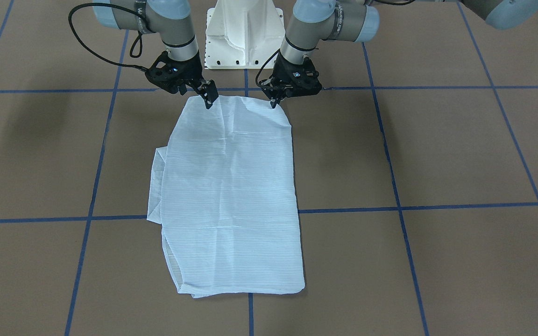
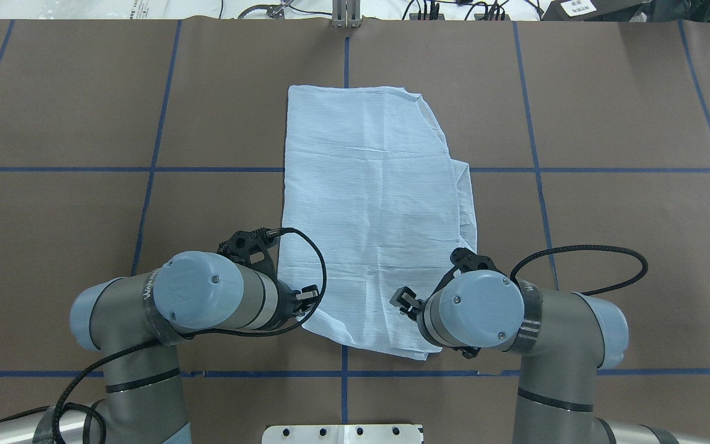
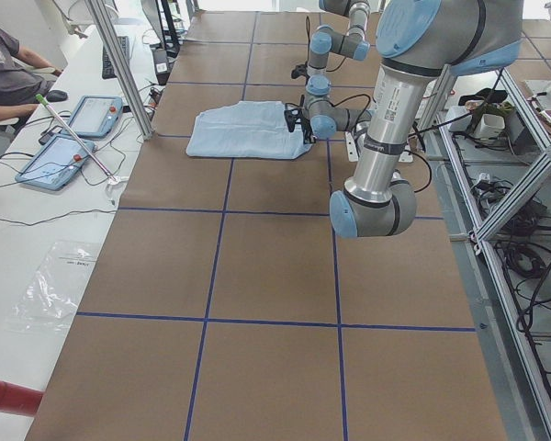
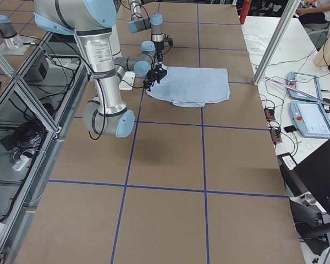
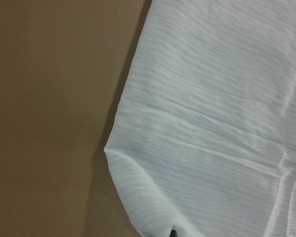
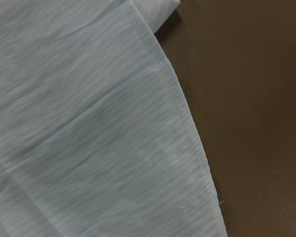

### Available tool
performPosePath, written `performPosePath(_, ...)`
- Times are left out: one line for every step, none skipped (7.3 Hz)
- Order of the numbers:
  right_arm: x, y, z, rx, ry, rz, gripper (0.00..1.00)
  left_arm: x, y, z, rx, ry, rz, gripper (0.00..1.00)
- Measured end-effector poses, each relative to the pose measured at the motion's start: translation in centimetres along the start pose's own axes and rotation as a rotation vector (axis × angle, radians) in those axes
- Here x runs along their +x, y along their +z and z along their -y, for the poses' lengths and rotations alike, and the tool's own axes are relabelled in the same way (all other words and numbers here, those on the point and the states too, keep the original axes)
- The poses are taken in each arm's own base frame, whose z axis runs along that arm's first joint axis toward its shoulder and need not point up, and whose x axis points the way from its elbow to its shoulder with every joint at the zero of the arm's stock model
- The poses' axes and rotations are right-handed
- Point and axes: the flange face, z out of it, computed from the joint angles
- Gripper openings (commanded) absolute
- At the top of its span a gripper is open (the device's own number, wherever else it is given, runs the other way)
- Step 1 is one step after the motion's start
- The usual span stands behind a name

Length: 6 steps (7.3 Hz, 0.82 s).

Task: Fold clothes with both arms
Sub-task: 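Lower the right gripper to the shirt's near edge beside the left gripper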

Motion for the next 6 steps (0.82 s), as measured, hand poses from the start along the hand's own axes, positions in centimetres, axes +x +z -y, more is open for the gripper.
performPosePath(0.2, 1.0, -0.3, 0.003, 0.004, -0.019, 1.00, 0.0, 0.0, 0.0, 0.000, 0.000, -0.001, 0.00)
performPosePath(0.4, 1.7, -0.6, 0.004, 0.003, -0.031, 1.00, 0.0, 0.0, 0.0, 0.000, 0.000, -0.002, 0.00)
performPosePath(0.5, 2.1, -0.9, 0.002, -0.001, -0.039, 1.00, 0.0, 0.0, 0.0, -0.001, 0.001, -0.003, 0.00)
performPosePath(0.5, 2.2, -1.3, -0.003, -0.006, -0.042, 1.00, 0.0, 0.1, 0.0, -0.001, 0.001, -0.003, 0.00)
performPosePath(0.5, 2.2, -1.7, -0.011, -0.010, -0.041, 1.00, 0.0, 0.1, 0.0, 0.000, 0.001, -0.003, 0.00)
performPosePath(0.4, 2.1, -1.9, -0.018, -0.013, -0.038, 1.00, 0.0, 0.1, 0.0, 0.000, 0.000, -0.003, 0.00)
